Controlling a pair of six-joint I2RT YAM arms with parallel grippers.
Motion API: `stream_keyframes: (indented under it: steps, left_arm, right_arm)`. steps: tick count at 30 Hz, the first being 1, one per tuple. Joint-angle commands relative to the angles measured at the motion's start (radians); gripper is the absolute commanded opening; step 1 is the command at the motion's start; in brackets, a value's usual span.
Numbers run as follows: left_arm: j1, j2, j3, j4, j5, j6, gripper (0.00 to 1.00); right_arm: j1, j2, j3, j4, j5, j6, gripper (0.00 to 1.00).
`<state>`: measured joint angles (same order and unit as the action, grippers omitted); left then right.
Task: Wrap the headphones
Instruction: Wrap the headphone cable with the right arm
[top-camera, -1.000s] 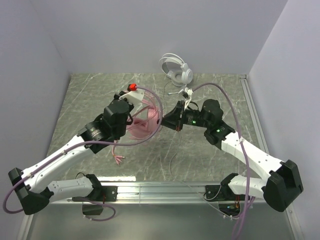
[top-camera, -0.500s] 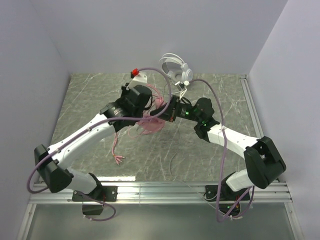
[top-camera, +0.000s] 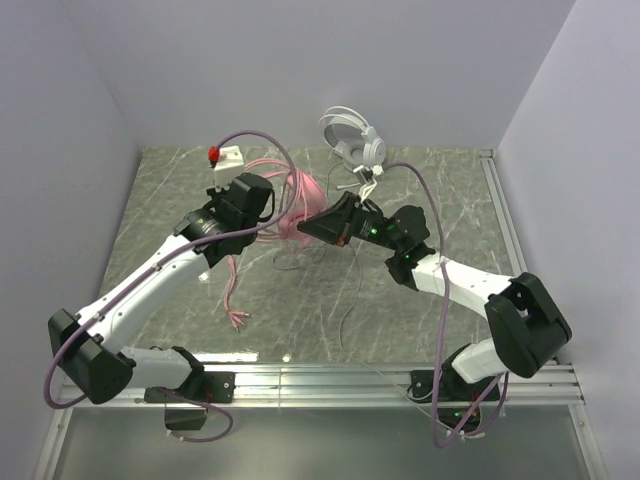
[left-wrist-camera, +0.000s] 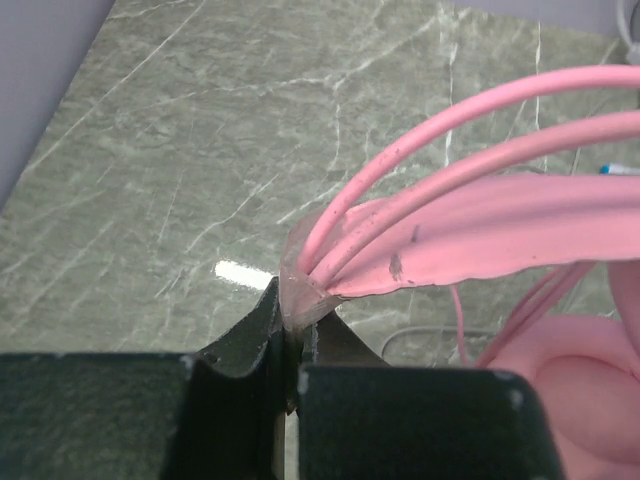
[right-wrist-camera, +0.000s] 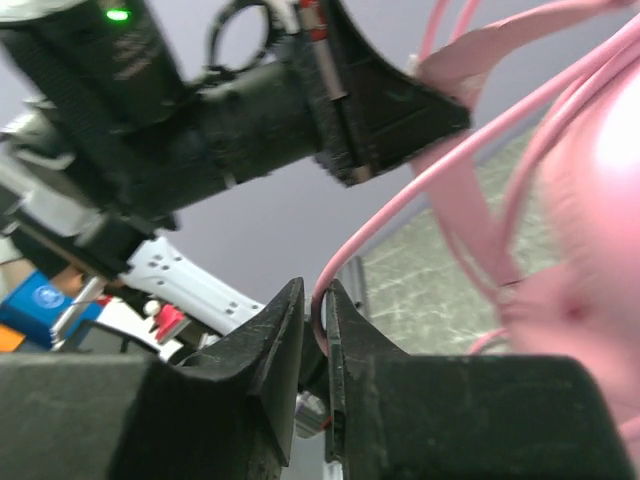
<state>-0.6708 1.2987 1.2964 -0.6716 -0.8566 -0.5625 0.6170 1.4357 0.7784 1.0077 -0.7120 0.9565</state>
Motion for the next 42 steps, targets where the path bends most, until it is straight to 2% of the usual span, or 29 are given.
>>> stream_keyframes:
  steps: [1, 9, 16, 21, 29, 34, 39, 42]
  left_arm:
    - [0.01, -0.085, -0.025, 0.187, -0.044, -0.116, 0.01]
    - [0.011, -0.105, -0.055, 0.204, -0.05, -0.137, 0.01]
    - [0.011, -0.142, -0.083, 0.234, -0.047, -0.125, 0.01]
    - [0.01, -0.133, -0.072, 0.218, -0.05, -0.132, 0.01]
    - [0.01, -0.134, -0.077, 0.224, -0.05, -0.131, 0.01]
    - [0.011, -0.144, -0.086, 0.234, -0.047, -0.125, 0.01]
    - [0.01, -0.142, -0.083, 0.233, -0.041, -0.129, 0.0]
    - [0.01, -0.141, -0.08, 0.227, -0.033, -0.135, 0.01]
  right_arm:
    - [0.023, 0.011, -0.002, 0.179, -0.03, 0.057, 0.23]
    - [0.053, 0.132, 0.038, 0.328, -0.044, 0.128, 0.32]
    - [0.073, 0.175, 0.028, 0.422, -0.011, 0.126, 0.48]
    - [0.093, 0.181, 0.027, 0.436, 0.02, 0.104, 0.45]
    - [0.127, 0.218, 0.002, 0.75, 0.009, 0.157, 0.39]
    - [0.17, 0.192, 0.007, 0.747, 0.005, 0.091, 0.37]
    - [0.185, 0.152, 0.018, 0.606, 0.066, 0.038, 0.4]
    - [0.199, 0.124, 0.015, 0.516, 0.106, -0.024, 0.39]
